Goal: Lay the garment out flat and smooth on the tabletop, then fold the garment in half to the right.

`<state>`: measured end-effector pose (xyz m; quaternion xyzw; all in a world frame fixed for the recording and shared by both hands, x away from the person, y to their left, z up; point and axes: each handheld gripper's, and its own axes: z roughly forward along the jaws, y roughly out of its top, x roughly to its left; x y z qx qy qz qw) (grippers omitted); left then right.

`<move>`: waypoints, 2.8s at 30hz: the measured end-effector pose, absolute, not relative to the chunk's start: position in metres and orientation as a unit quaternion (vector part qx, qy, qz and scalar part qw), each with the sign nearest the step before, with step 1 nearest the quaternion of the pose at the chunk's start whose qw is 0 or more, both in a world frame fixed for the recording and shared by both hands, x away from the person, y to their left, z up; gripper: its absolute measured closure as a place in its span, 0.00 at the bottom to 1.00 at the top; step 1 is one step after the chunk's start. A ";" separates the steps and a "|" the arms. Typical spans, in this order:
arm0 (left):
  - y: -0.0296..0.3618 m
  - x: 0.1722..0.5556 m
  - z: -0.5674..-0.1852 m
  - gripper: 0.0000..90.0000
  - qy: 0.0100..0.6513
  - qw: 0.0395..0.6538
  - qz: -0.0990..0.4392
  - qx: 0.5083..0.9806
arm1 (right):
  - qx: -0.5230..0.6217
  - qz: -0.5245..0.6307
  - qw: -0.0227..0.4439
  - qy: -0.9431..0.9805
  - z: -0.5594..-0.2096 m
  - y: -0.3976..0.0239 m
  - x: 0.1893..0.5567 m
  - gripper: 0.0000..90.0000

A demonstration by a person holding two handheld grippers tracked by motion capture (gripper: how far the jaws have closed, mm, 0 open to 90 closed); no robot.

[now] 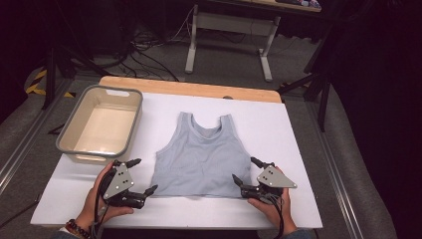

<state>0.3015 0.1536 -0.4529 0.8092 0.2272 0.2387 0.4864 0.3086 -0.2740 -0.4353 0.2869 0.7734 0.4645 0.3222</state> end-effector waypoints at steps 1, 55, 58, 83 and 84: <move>0.154 0.301 -0.453 0.09 0.227 0.486 0.239 0.809 | 0.286 0.465 0.321 0.774 -0.435 -0.273 0.309 0.20; 0.133 0.313 -0.467 0.10 0.236 0.418 0.148 0.865 | 0.292 0.489 0.245 0.784 -0.401 -0.211 0.367 0.27; 0.130 0.313 -0.468 0.11 0.233 0.409 0.143 0.871 | 0.285 0.480 0.233 0.796 -0.397 -0.189 0.383 0.28; 0.139 0.316 -0.470 0.28 0.235 0.385 0.110 0.886 | 0.341 0.374 0.166 0.846 -0.412 -0.082 0.494 0.41; 0.137 0.316 -0.471 0.29 0.236 0.376 0.115 0.889 | 0.347 0.365 0.170 0.847 -0.416 -0.076 0.500 0.43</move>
